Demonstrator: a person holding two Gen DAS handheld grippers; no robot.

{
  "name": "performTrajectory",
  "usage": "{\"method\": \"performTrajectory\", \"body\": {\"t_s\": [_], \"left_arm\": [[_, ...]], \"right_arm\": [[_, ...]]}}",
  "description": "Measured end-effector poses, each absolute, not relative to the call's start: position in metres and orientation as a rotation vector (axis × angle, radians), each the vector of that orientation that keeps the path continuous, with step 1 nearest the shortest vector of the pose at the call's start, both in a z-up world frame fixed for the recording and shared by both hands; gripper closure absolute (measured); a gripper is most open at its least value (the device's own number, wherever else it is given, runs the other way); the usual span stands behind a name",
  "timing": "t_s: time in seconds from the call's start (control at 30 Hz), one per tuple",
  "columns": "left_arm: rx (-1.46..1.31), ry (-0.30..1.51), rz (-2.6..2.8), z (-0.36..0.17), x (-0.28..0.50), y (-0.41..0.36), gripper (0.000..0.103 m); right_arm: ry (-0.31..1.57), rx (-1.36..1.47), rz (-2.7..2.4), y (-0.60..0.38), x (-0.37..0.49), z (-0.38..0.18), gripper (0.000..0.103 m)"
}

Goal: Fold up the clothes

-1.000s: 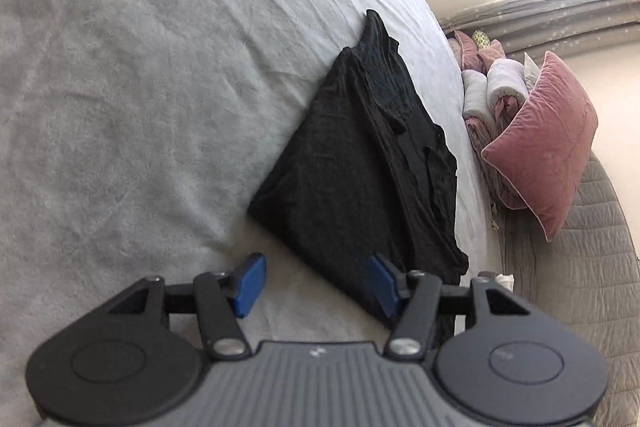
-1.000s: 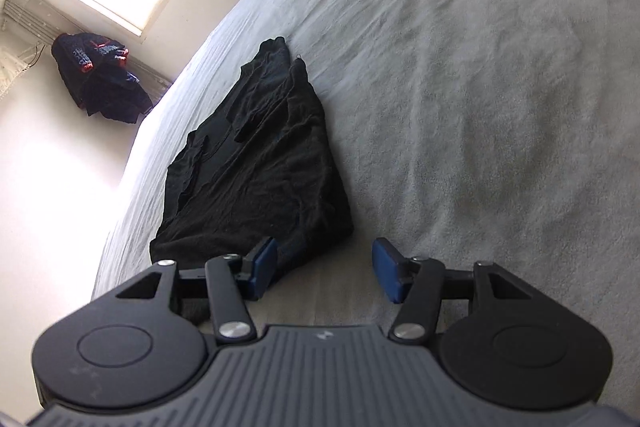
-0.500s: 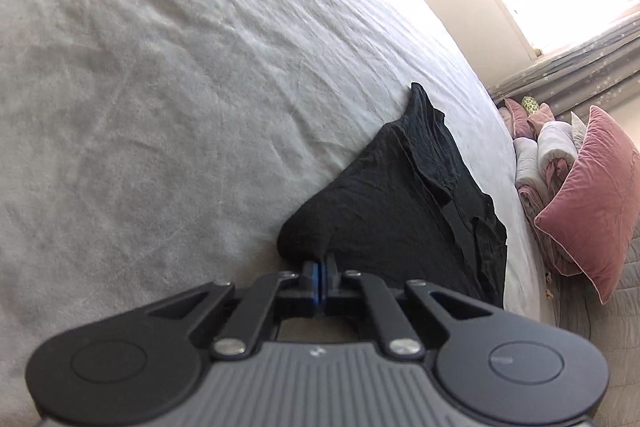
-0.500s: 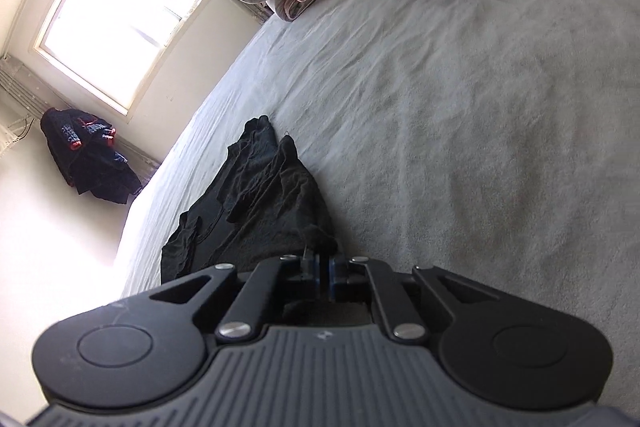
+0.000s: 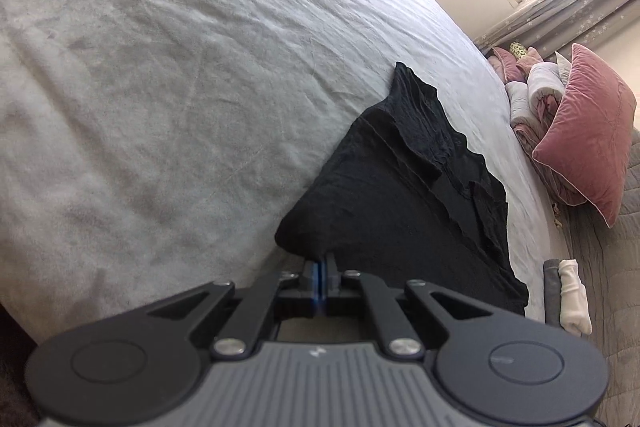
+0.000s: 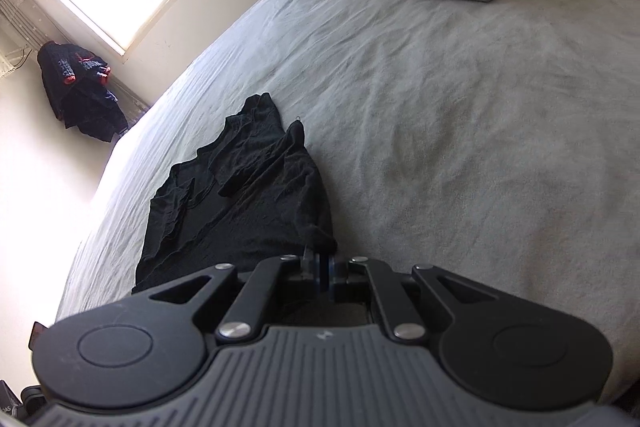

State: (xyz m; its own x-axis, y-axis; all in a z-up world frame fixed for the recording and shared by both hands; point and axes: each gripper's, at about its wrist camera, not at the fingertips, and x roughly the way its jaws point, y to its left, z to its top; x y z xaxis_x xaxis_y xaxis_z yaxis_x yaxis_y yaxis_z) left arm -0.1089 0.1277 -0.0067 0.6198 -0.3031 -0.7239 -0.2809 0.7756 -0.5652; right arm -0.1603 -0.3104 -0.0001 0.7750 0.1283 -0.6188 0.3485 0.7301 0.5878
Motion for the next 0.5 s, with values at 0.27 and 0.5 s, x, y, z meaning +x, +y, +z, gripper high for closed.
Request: {"method": "performTrajectory", "body": {"t_s": [0.27, 0.5], "left_arm": [[-0.667, 0.913, -0.026, -0.033, -0.130, 0.125, 0.100], [-0.549, 0.845, -0.083, -0.017, -0.138, 0.132, 0.070]], "right_arm": [[0.742, 0.733, -0.143, -0.304, -0.185, -0.026, 0.097], [0.700, 0.644, -0.128, -0.295, -0.189, -0.021, 0.067]]}}
